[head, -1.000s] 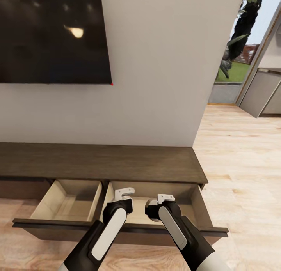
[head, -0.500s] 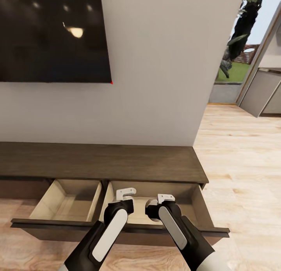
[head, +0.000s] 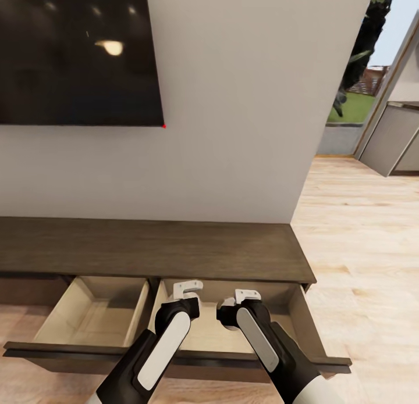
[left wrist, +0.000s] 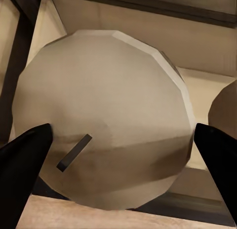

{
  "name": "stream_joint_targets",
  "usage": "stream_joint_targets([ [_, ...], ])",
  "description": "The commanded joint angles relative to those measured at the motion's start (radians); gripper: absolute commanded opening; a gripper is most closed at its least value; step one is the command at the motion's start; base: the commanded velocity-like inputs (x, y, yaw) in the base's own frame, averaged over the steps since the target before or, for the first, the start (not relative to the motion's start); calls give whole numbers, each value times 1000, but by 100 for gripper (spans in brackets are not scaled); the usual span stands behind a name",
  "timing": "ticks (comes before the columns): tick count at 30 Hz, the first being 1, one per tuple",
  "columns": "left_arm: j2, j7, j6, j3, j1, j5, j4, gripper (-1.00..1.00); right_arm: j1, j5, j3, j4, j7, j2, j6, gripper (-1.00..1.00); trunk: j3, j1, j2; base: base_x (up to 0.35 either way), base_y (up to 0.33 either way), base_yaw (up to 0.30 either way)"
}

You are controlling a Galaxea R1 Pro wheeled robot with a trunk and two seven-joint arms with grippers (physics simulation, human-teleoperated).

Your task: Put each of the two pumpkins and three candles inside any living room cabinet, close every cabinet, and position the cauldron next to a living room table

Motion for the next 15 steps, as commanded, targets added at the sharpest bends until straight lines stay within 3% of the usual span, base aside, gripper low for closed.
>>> stream_joint_targets([
  [1, 0, 9, 3, -1, -1, 7, -1, -100, -1, -12, 1, 0, -11, 0, 0, -100, -1, 0, 0, 96, 0, 0],
  [15, 0, 10, 5, -1, -1, 9, -3, -100, -1, -13, -1, 1, -11, 0, 0, -100, -1, 0, 0, 16, 0, 0],
])
